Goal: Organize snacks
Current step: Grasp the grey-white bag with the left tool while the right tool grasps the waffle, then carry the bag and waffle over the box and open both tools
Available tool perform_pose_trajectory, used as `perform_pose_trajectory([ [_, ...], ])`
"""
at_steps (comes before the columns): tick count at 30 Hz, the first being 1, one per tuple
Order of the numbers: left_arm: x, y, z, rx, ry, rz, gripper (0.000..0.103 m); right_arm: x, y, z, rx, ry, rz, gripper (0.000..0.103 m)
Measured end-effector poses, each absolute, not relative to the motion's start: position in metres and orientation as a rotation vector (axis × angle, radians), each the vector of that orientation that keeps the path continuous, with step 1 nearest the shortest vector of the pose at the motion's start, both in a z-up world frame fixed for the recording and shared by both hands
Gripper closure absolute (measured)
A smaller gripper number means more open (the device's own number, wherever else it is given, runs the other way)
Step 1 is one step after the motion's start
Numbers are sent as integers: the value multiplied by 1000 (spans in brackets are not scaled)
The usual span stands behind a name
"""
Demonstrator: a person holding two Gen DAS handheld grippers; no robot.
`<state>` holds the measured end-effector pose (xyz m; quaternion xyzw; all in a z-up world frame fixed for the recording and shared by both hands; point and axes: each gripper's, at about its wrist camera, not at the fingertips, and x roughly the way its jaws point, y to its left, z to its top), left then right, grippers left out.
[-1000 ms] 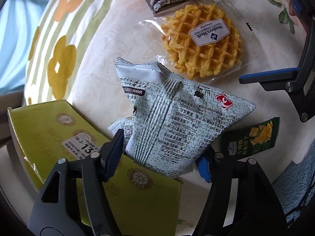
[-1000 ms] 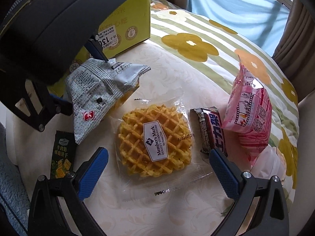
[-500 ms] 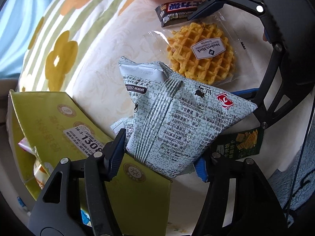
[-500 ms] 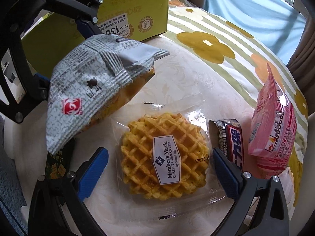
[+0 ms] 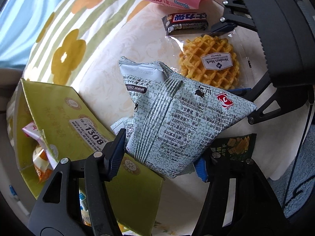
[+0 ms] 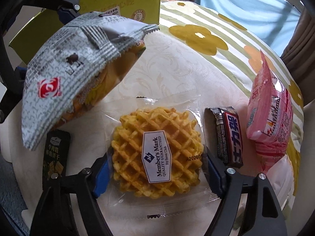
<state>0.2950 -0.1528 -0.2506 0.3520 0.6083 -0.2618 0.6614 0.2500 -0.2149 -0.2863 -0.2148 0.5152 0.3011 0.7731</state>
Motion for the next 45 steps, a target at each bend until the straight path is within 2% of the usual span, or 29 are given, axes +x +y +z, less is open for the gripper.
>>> perform_pose_trajectory([
  [7, 281, -154, -218, 754, 1306, -542, 45, 231, -236, -251, -410, 1079, 576, 27],
  [21, 247, -120, -111, 495, 1129, -349, 45, 206, -250, -151, -367, 963, 483, 27],
  [32, 262, 9, -57, 253, 1020, -185, 45, 221, -176, -88, -337, 872, 516, 27],
  [45, 312, 168, -84, 148, 1088, -118, 45, 257, -34, -90, -250, 867, 508, 27],
])
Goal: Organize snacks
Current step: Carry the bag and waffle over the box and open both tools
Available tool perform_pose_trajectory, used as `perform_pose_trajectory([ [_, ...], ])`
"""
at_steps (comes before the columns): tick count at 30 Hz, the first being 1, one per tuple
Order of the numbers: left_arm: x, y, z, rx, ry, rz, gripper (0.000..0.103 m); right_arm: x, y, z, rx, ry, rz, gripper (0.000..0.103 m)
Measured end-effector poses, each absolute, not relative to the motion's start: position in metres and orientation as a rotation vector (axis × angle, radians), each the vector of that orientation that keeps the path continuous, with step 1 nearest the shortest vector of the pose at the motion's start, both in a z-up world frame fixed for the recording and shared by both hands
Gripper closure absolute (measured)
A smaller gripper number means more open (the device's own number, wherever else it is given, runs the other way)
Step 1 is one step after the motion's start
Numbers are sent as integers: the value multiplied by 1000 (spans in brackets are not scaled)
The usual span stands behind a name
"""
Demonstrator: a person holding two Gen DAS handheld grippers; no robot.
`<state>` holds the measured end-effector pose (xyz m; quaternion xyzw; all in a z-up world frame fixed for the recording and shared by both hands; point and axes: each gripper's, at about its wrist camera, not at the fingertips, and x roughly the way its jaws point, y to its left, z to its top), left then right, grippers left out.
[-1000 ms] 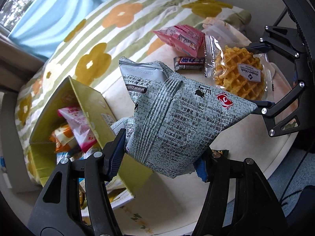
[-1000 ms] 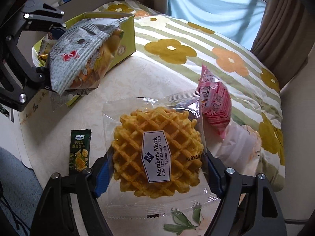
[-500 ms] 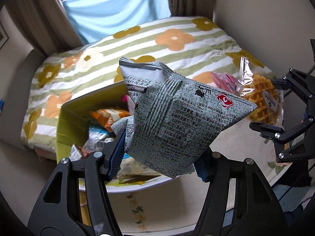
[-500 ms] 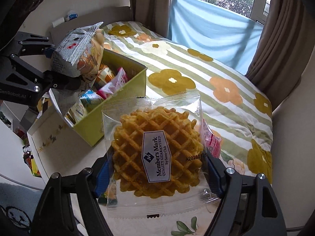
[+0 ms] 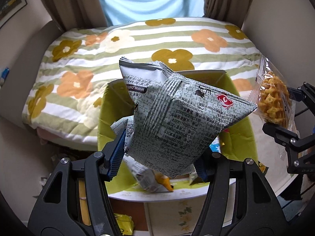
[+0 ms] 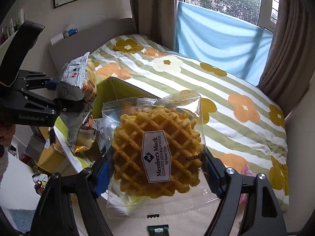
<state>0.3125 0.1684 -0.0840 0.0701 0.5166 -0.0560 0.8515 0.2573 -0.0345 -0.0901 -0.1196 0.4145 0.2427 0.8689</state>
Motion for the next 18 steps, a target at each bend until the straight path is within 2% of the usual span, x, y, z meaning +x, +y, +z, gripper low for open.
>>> perform_pose_trajectory([
  [8, 369, 211, -125, 154, 1187, -165, 46, 277, 12, -112, -177, 933, 468, 27],
  [18, 407, 220, -148, 118, 1225, -187, 46, 293, 25, -128, -155, 995, 448, 27],
])
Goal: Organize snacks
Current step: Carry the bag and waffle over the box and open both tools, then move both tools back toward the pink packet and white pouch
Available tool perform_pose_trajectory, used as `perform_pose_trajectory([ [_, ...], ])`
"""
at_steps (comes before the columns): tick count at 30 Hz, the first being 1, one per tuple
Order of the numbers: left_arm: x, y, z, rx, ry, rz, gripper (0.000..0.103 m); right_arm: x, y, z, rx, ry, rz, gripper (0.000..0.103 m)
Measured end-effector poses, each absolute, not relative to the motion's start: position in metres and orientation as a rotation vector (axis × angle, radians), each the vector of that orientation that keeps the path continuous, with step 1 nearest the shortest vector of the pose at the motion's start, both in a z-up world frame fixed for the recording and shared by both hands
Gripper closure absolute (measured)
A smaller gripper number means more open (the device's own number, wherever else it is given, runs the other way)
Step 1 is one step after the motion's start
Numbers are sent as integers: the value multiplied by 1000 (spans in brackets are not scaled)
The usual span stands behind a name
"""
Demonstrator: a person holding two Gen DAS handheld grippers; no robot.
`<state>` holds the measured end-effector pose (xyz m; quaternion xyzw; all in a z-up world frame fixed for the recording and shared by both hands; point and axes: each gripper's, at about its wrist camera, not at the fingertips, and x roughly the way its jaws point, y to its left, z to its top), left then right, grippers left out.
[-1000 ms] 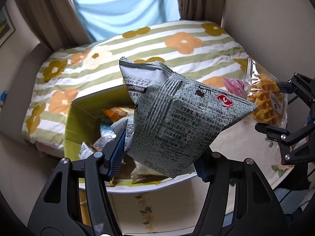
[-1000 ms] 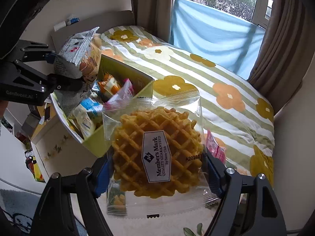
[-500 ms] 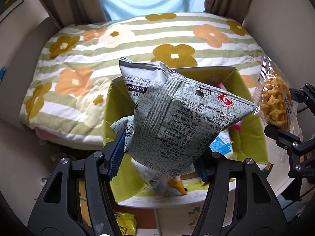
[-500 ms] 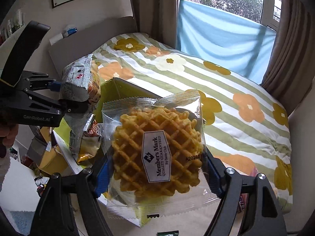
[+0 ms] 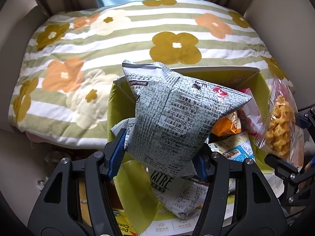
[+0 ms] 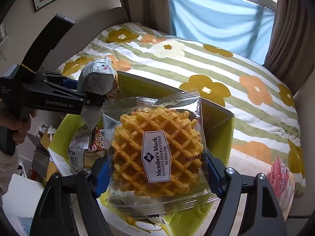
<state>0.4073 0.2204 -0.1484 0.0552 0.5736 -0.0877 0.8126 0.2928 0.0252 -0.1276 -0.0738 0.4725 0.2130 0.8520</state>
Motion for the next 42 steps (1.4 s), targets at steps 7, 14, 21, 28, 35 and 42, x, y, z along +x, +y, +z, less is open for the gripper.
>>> perform_pose_trajectory([
  [7, 412, 215, -136, 154, 1133, -142, 0, 295, 21, -133, -120, 1021, 467, 27],
  [14, 377, 227, -137, 71, 1121, -125, 0, 284, 9, -143, -120, 1052, 456, 27],
  [21, 343, 238, -136, -40, 1110, -80, 0, 283, 1, -139, -81, 1031, 459, 26],
  [28, 314, 238, -131, -100, 1091, -61, 1, 273, 1, -138, -60, 971, 453, 0],
  [35, 294, 230, -126, -98, 1074, -69, 1, 246, -5, -122, -107, 869, 456, 0],
  [42, 281, 217, -111, -77, 1032, -100, 1, 225, -12, -101, -126, 837, 428, 0],
])
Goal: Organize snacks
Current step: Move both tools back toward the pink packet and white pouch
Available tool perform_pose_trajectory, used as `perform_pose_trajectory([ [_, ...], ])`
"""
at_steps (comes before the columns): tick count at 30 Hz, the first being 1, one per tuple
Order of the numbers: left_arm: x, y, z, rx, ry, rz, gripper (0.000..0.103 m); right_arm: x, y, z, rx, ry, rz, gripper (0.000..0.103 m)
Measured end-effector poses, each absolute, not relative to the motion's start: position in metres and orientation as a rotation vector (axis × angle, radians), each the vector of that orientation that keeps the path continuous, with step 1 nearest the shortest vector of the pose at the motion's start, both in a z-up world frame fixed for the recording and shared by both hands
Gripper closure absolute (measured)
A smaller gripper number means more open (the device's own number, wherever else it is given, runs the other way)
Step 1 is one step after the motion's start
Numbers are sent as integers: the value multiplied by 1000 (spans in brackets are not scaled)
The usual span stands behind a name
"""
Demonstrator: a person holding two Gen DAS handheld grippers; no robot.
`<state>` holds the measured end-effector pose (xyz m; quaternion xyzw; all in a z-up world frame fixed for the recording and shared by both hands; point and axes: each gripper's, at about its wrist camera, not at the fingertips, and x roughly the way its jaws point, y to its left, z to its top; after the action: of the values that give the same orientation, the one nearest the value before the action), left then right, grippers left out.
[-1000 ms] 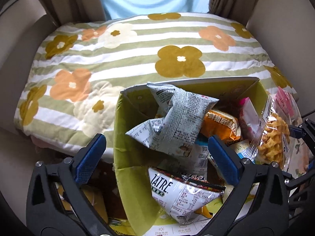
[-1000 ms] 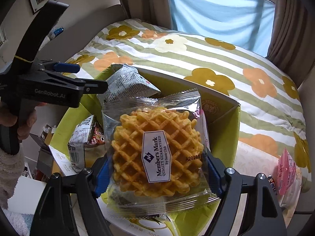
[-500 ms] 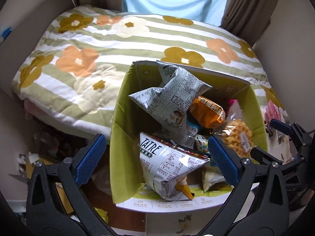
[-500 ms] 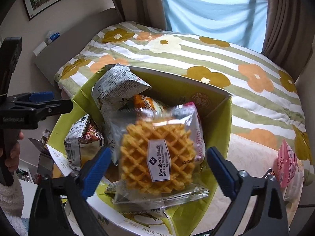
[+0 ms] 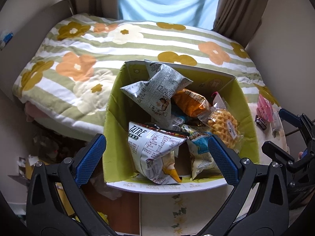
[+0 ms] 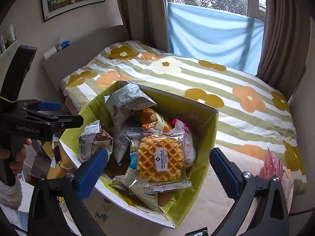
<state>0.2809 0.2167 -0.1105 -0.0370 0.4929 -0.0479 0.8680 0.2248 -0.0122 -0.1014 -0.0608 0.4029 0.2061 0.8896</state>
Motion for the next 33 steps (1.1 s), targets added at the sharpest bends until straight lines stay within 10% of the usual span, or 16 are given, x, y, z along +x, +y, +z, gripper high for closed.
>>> perform_pose_trajectory([
  [33, 305, -91, -118, -24, 1067, -419, 1, 179, -283, -123, -4, 878, 27, 0],
])
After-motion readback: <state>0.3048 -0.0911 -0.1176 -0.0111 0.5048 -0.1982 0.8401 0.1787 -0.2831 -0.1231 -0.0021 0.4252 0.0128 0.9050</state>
